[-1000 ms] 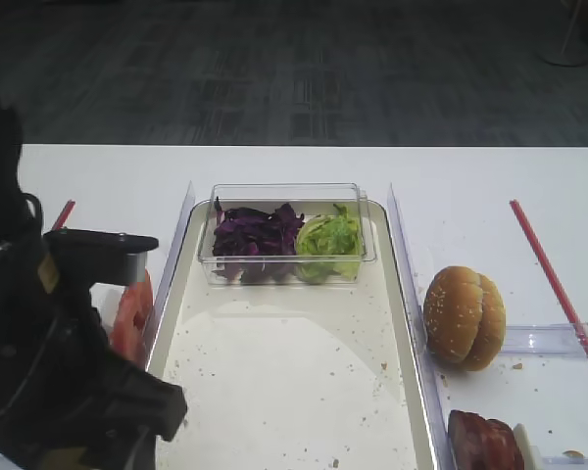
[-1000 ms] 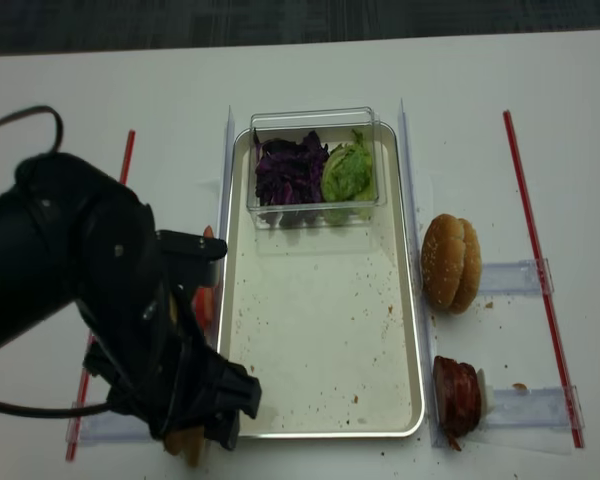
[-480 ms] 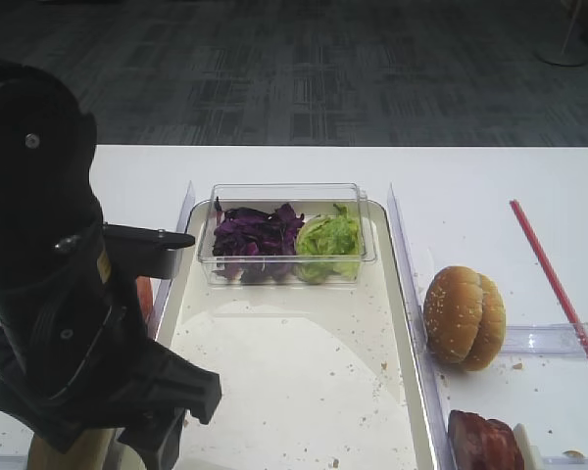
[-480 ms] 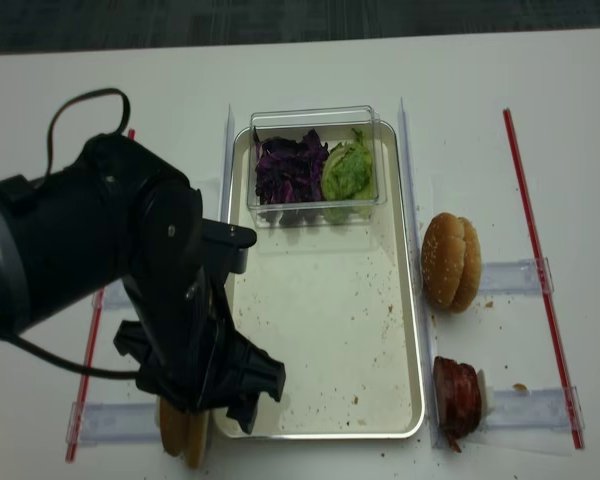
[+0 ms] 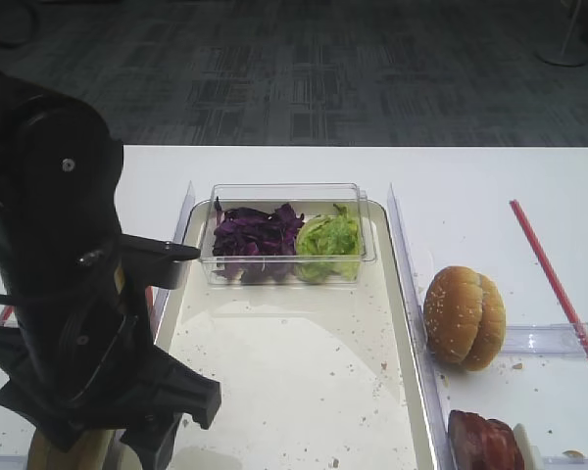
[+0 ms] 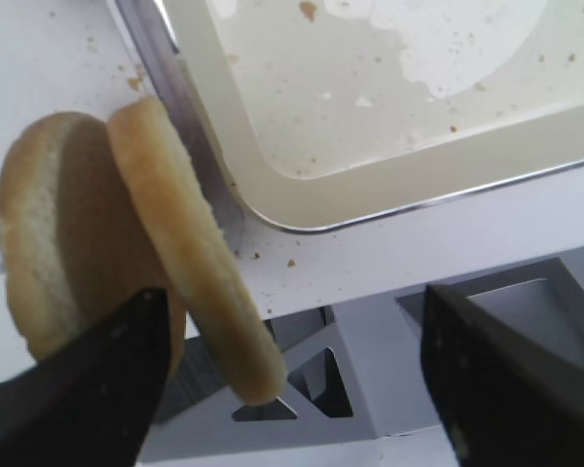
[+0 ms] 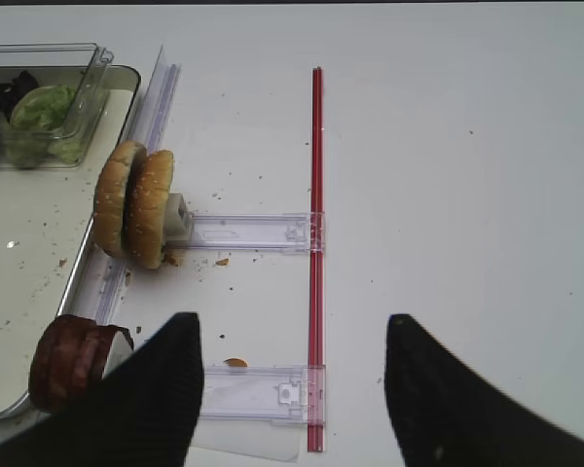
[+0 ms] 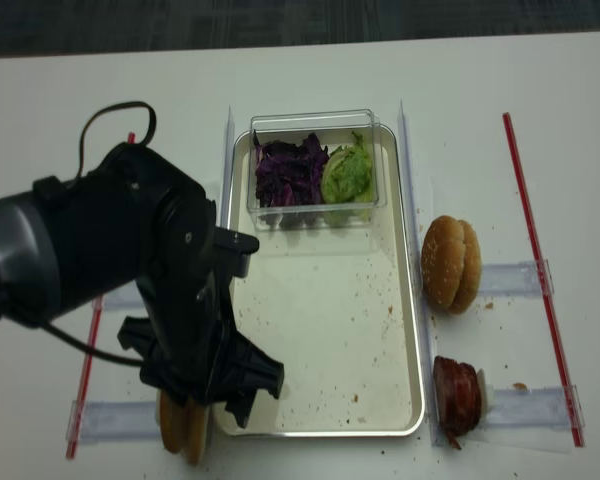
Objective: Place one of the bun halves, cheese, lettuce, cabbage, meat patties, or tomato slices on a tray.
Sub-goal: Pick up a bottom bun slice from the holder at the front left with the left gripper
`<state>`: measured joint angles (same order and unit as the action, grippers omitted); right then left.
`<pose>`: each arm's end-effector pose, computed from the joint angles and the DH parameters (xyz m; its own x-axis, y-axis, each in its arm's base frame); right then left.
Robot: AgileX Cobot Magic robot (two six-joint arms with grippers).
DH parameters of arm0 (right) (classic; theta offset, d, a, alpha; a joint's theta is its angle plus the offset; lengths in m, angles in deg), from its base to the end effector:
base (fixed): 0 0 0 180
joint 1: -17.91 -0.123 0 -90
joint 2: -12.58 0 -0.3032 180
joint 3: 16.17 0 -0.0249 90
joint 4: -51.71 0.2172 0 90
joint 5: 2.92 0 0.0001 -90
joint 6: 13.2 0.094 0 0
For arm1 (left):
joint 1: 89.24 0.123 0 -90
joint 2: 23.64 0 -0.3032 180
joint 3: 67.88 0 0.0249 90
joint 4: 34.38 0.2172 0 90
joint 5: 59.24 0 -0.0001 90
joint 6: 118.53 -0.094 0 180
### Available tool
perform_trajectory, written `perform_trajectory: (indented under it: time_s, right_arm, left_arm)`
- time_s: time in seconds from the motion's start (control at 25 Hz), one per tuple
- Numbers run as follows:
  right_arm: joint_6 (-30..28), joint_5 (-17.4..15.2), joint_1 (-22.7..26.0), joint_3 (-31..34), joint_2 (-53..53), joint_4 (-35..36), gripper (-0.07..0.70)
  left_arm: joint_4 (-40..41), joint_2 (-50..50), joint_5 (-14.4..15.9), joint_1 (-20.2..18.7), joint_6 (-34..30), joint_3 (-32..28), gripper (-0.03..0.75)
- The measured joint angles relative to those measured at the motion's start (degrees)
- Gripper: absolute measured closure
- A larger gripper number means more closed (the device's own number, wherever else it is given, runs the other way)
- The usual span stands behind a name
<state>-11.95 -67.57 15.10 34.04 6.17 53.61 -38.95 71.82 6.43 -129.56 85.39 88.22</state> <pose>-0.0534 0.0002 0.2483 -0.5206 0.0105 -0.8537 -0.0559 0.9974 0.0463 0.1650 -0.1490 0.2466 -0.9627 0.2475 0.1093 0.2460 0.9689 -0.0275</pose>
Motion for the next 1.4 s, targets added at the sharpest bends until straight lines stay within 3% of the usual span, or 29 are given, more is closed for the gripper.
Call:
perform_trajectory:
  time_s: [0.2,0.52,1.0,1.4]
  right_arm:
    - [0.0,0.0,0.0,0.0,0.0,0.0,0.186]
    - [-0.1,0.0,0.0,0.0,0.0,0.0,0.186]
    - [-0.1,0.0,0.0,0.0,0.0,0.0,0.186]
    - [-0.1,0.0,0.0,0.0,0.0,0.0,0.186]
  left_arm:
    - [0.0,0.35,-0.96,2.0,0.0,0.0,0.229]
    - [-0.21,0.35,-2.64,2.26,1.98,0.0,0.304]
    - [-0.21,0.35,-2.0,2.26,2.72,0.0,0.319]
    - [0.14,0.35,-0.85,2.26,3.0,0.0,0.402]
